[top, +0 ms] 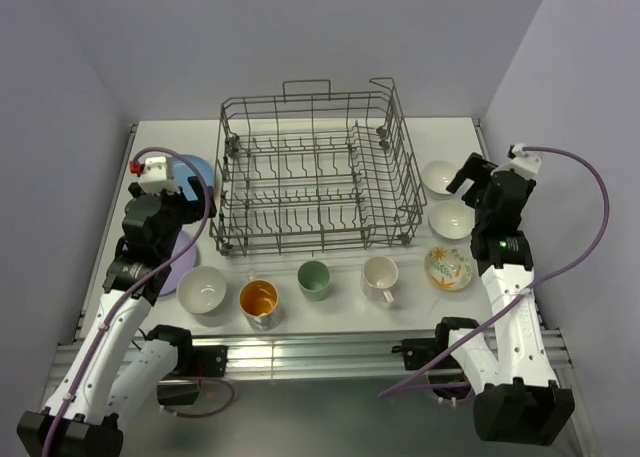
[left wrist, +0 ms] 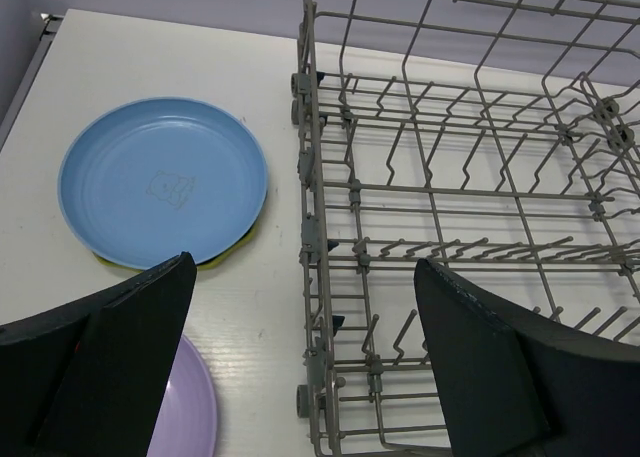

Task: Load the mixed dishes into the dish rack
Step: Grab a plate with the left arm

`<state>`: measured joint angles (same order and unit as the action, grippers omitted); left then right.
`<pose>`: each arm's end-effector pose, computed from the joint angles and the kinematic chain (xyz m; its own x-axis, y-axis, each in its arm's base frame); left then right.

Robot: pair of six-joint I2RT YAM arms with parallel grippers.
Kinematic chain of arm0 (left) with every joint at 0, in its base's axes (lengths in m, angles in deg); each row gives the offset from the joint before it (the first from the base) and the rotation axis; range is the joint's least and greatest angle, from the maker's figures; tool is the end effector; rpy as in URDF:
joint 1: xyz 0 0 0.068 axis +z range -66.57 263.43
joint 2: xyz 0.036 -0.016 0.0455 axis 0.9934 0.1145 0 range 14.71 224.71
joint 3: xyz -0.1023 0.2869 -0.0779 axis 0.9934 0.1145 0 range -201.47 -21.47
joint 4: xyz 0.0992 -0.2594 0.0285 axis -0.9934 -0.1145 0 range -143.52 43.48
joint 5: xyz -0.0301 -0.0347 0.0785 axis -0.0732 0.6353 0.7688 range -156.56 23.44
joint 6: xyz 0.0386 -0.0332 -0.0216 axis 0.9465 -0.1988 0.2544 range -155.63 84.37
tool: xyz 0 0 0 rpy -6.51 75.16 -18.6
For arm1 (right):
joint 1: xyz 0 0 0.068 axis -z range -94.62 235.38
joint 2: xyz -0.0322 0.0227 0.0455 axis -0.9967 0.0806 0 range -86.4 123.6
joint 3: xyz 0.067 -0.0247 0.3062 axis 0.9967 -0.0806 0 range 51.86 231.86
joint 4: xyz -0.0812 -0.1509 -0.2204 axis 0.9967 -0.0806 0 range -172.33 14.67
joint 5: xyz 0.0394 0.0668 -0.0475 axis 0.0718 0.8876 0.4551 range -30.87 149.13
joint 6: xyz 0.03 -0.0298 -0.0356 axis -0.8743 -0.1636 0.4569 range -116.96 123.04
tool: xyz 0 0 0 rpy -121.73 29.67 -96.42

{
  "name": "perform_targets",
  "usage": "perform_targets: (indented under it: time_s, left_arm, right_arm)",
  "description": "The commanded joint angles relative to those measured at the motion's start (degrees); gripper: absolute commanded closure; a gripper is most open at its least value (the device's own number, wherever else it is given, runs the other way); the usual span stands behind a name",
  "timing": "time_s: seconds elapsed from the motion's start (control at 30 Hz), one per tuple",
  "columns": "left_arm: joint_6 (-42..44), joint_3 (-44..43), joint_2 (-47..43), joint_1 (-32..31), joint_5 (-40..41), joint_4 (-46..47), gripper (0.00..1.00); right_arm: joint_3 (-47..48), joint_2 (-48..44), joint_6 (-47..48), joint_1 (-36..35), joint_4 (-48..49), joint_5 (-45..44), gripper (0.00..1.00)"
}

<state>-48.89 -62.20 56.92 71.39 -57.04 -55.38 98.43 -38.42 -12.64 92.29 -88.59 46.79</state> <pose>0.1651 -0.0287 0.3528 -0.1816 -0.1926 -0.9643 0.0051 0.9804 -0.1968 0.1848 -0.0305 0.3669 -0.1548 0.2848 -0.9460 0.3787 0.9015 0.2094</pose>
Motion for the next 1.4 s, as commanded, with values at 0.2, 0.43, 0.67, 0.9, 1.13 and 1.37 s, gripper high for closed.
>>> perform_targets:
  time_s: [0.2, 0.43, 0.67, 0.9, 1.13, 1.37]
  left_arm:
    - [-9.3, -4.4, 3.2, 7.1, -13.0, 1.2, 0.01]
    - [-25.7, -13.7, 14.4, 20.9, -26.6, -1.0, 0.03]
    - [-36.7, -21.1, 34.0, 31.0, -34.6, -1.5, 0.12]
    - [-35.9, -29.8, 46.1, 33.1, -21.6, -10.5, 0.11]
    - [-32.7, -33.3, 55.1, 33.8, -13.8, -13.5, 0.21]
    - [-28.1, -35.5, 60.4, 33.7, -9.8, -15.6, 0.26]
  right_arm:
    - [10.4, 1.0, 32.3, -1.1, -11.8, 48.2, 0.0]
    - [14.3, 5.2, 35.1, -1.3, -12.1, 60.8, 0.0]
    - [14.0, 9.8, 33.7, -1.2, -11.2, 68.6, 0.0]
    - [10.3, 6.3, 32.6, -1.2, -8.8, 68.8, 0.0]
    - [9.9, 4.7, 31.7, -1.2, -8.6, 64.8, 0.0]
    - [9.7, 4.7, 31.2, -1.2, -8.4, 65.3, 0.0]
